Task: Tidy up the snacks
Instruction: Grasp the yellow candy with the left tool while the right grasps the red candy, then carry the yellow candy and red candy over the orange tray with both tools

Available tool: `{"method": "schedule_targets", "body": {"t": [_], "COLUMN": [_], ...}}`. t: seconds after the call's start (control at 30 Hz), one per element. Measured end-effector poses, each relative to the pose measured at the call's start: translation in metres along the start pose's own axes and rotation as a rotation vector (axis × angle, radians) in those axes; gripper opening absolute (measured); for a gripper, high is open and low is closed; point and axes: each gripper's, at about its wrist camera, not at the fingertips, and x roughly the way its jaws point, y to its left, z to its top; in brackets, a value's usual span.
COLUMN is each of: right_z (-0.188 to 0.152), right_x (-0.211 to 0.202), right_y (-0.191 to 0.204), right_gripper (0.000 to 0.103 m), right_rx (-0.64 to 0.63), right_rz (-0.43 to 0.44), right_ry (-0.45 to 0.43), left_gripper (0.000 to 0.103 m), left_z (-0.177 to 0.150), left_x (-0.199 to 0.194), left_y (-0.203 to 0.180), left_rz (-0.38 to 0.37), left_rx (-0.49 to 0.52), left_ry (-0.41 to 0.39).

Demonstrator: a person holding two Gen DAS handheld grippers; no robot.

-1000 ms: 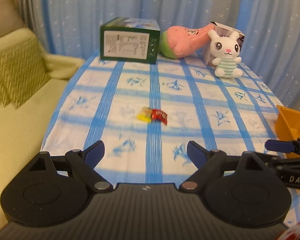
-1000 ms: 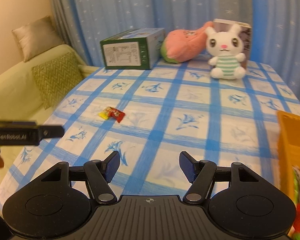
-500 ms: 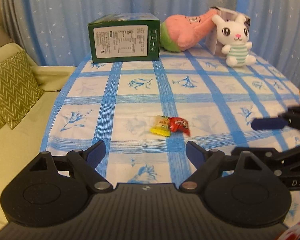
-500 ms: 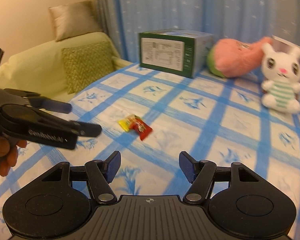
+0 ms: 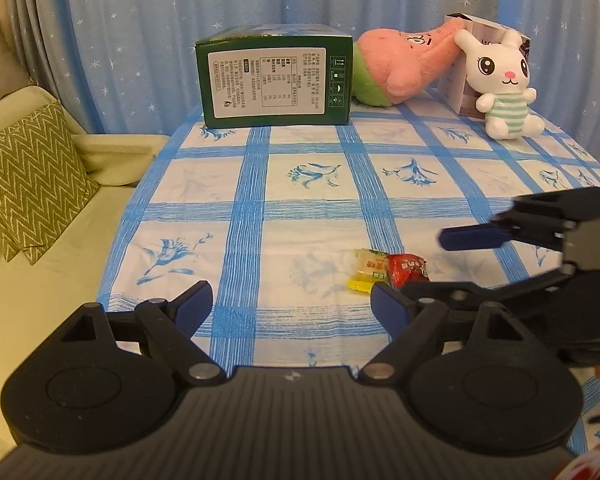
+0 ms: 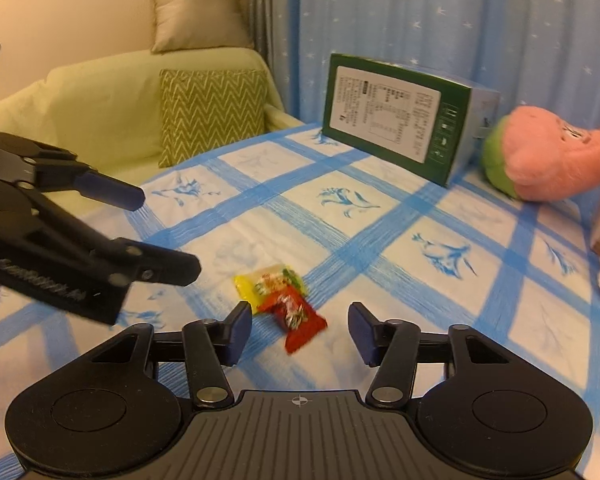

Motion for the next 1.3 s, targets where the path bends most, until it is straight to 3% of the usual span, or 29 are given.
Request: {"method": "schedule_targets", "body": {"t": [0.1,0.23,0.37,0.57,0.77,0.83,0.9,1.3], "right_z": [0.003,0.003,-0.003,-0.013,-0.026,-0.029,-0.031,-0.035], "right_x": [0.01,0.014,0.002,-0.032,-0.058,-0.062,-0.065,-0.066], "right_y": [-0.001,-0.003,-0.007,-0.019,-0.034,-0.037,-0.04,-0.043], "right_gripper": [0.046,0.022,0.019,0.019,0.019,0.019,0.019,0.019], "right_rx": [-0.022,-0.01,0.067,0.161,0.248,0.265,0.274,0.306], "right_rz": [0.008,0.012,-0.005,-0.1,-0.179,-0.191,-0.196,-0.192], "right_ry": [0.003,0.038,0.04,0.044,0.067,0.066,0.066,0.059], "left_gripper": [0.085,0.084,0.084,0.078,0.06,0.047,0.041,0.025], "left_z": [0.0,-0.002,0.0,0.008,0.012,0.012,0.011,0.009], "left_x": [0.001,0.004,0.007,0.018,0.036,0.041,0.046,0.051], "left_y": [0.002,0.003,-0.003,-0.023,-0.04,-0.042,-0.044,-0.038], "left_rz": [-0.008,-0.02,-0.052,-0.112,-0.124,-0.129,-0.123,-0.109], "left_rx": [-0.01,-0.021,-0.007,0.039,0.064,0.063,0.065,0.015], "left_ry": [0.0,0.008,0.0,-0.019,-0.024,-0.016,-0.001,0.015]}}
